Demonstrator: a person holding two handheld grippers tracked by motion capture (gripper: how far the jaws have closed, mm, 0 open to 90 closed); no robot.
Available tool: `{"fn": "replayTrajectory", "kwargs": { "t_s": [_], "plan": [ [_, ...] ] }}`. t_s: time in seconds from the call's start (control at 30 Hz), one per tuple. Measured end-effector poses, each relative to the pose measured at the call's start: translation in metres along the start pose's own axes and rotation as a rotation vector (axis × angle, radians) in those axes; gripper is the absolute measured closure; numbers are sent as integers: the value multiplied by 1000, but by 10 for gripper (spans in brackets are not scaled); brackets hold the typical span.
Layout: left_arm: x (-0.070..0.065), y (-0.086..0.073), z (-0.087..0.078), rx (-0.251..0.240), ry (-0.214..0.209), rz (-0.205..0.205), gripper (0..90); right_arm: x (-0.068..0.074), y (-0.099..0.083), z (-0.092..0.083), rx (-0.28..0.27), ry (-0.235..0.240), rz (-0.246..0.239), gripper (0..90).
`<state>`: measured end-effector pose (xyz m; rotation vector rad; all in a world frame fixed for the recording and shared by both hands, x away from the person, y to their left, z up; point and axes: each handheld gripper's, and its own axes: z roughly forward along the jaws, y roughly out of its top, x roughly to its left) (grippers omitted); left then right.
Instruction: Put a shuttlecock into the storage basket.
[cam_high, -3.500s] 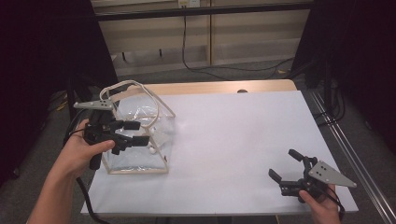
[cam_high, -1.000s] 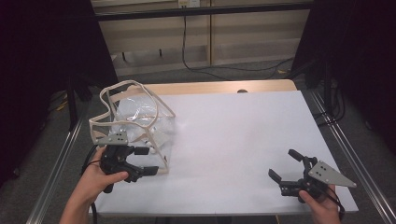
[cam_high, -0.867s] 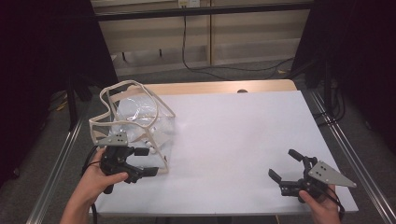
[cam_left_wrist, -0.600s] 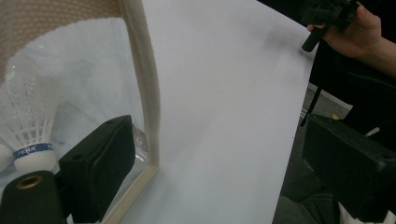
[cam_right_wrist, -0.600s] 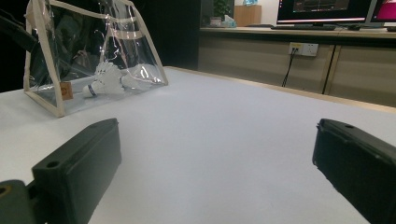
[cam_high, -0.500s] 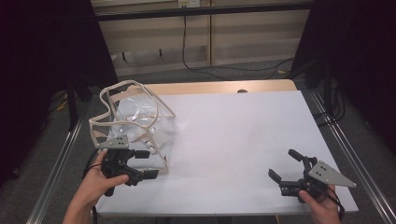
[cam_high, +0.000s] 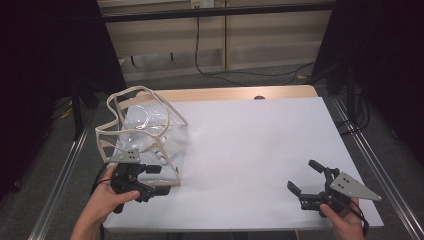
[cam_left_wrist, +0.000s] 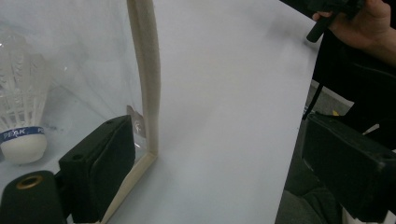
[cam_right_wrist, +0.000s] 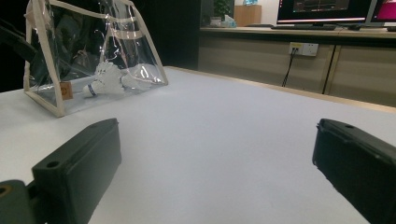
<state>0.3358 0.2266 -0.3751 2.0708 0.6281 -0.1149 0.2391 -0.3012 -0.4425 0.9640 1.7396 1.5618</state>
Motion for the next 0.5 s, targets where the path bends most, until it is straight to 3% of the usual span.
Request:
{"fn": "replayTrajectory", "kwargs": {
  "t_s": [0.5],
  "plan": [
    [1,-11,4,-8,-9,1,99,0,0,1,1,0,2,8]
  ]
}}
